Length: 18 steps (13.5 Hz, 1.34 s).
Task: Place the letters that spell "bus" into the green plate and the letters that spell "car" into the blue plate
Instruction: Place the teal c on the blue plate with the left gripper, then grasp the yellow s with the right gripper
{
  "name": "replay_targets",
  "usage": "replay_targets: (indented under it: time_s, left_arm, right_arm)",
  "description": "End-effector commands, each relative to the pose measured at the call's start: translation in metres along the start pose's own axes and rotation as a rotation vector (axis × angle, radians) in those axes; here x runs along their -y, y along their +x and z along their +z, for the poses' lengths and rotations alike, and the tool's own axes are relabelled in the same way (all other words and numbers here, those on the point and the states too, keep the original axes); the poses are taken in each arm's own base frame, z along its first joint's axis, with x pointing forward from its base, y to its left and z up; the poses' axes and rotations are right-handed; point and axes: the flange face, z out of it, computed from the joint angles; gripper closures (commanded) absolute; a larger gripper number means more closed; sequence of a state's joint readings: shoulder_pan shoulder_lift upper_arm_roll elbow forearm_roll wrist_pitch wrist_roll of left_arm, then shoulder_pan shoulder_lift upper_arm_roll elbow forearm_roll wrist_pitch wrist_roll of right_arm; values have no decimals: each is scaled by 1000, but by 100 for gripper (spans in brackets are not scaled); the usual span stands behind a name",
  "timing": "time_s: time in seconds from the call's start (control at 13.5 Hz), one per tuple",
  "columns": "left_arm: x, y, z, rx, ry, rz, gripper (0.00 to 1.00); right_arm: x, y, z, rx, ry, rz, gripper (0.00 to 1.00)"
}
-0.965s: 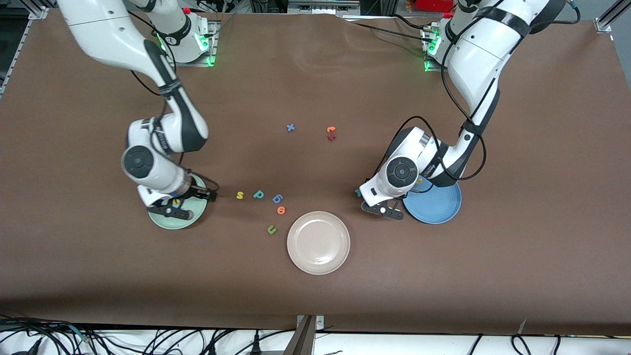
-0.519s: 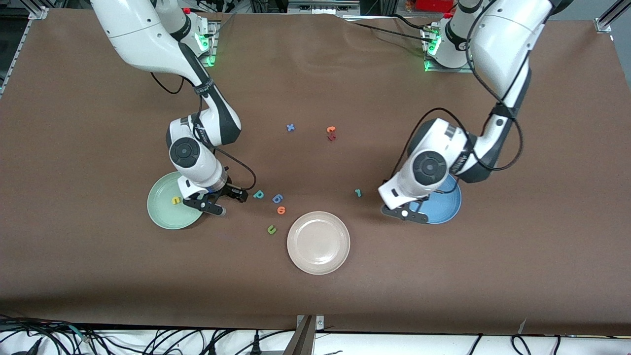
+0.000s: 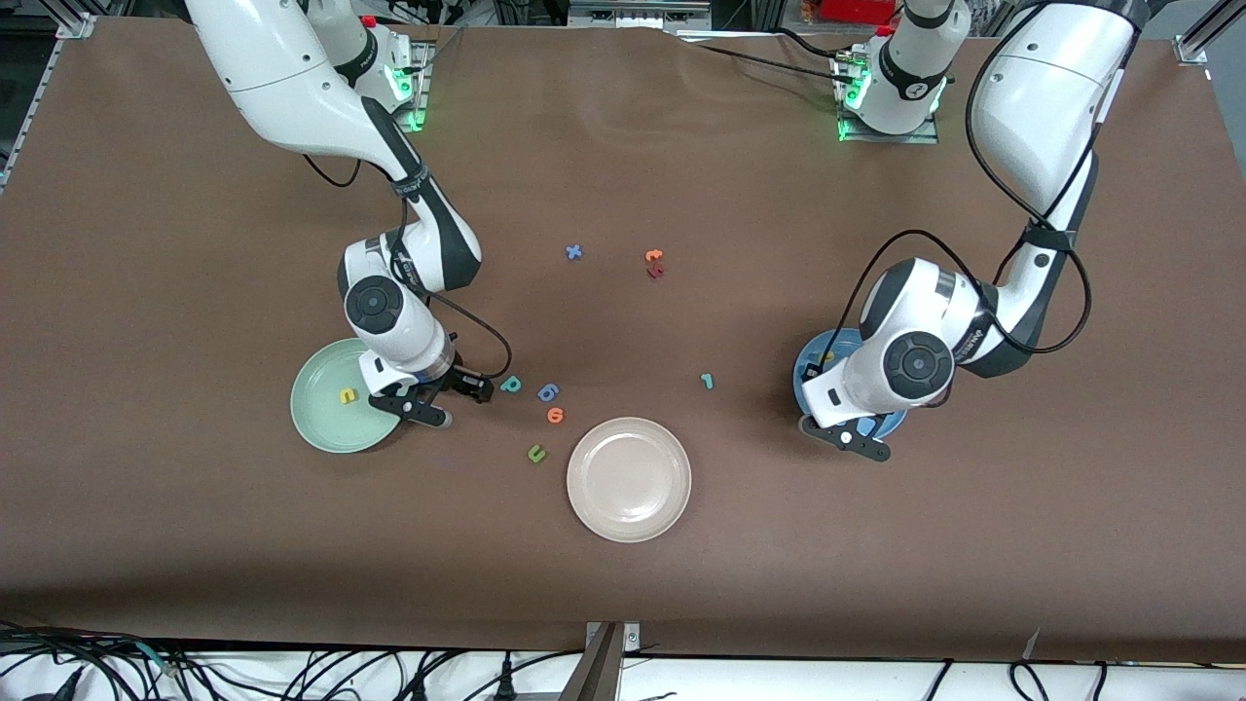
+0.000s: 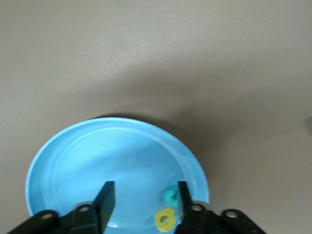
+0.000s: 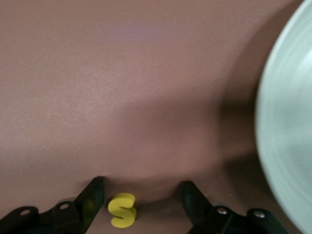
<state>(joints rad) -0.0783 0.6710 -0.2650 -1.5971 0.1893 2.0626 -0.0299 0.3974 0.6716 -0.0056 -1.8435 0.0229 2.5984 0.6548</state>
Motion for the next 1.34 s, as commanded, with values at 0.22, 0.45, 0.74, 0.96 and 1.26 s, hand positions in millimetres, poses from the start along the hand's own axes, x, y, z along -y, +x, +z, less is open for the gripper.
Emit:
replay_targets:
  time_s: [0.22, 0.45, 0.74, 0.96, 1.26]
  left_arm:
    - [-44, 18, -11, -30, -166, -76, 0]
    - [-94, 36, -4, -114, -199, -127, 0]
    - [-145, 41, 22, -149, -200, -229, 3]
    - [-153, 42, 36, -160, -176, -201, 42]
    - [-166, 38, 53, -133, -169, -182, 51]
  right_arm:
    - [16, -11, 8, -10, 13, -29, 25]
    - [15, -11, 8, -10, 11, -38, 60]
    - [15, -8, 1, -16, 16, -38, 100]
    - [1, 15, -35, 6, -2, -78, 100]
    - [-48, 58, -96, 90, -48, -188, 100]
